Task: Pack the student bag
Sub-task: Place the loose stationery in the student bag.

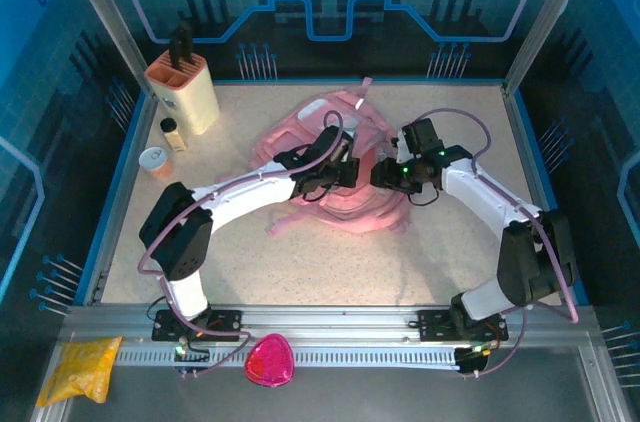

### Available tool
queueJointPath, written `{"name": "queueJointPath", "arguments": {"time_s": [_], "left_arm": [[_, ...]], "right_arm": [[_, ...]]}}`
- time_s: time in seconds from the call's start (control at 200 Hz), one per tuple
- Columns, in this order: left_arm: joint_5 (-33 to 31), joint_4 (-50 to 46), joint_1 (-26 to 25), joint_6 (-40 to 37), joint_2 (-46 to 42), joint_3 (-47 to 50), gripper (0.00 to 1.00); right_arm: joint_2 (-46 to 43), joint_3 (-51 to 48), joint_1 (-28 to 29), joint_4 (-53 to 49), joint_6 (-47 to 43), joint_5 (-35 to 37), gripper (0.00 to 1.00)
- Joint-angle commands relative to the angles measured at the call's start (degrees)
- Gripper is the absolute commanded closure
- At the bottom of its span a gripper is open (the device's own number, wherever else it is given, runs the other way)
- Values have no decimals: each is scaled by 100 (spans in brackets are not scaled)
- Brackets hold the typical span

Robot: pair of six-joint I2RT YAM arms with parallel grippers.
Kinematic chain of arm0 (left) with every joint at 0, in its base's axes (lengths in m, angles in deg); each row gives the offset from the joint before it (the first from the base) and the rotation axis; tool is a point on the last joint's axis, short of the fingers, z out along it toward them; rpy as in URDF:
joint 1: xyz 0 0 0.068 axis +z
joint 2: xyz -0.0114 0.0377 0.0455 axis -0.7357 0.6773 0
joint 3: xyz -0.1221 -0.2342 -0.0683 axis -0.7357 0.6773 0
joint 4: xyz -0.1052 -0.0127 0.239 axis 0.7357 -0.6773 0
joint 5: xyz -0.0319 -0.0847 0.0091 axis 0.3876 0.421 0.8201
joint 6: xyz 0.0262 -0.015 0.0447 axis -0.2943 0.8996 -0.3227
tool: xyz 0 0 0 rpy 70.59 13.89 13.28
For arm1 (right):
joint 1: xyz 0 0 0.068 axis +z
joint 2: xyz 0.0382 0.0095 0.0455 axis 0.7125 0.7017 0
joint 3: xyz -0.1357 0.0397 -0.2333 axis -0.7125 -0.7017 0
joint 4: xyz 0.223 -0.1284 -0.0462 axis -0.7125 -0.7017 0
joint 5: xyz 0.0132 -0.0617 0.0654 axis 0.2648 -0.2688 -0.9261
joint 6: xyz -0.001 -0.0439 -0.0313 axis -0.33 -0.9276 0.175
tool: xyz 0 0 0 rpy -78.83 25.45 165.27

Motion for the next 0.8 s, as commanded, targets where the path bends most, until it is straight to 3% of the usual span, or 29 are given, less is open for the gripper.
{"name": "queueJointPath", "arguments": {"time_s": [0.0,0.075,0.165,0.29,0.465,0.53,0.63,0.795], "left_arm": [[527,930,-141,1333,-260,-13,100],[671,1337,-273,1506,-199,-1,100],[499,1082,-277,1558,-91,-143,100],[440,1082,-264,1423,-180,-60,100],[332,1059,-207,1372,-345,145,100],[419,1092,-198,1397,-325,149,100],[476,1180,-209,1427,-335,201,100],[638,1388,-202,1597,-262,243,100]], "right_arm": [[154,237,-45,117,150,-32,52],[227,256,-17,282,275,-114,49],[323,332,-9,356,358,-208,48],[223,284,-5,413,313,-296,36],[-366,-230,-308,830,576,-596,28],[-361,-273,-424,923,595,-786,34],[-87,-121,-491,667,463,-751,55],[340,-57,-395,828,486,-812,69]]}}
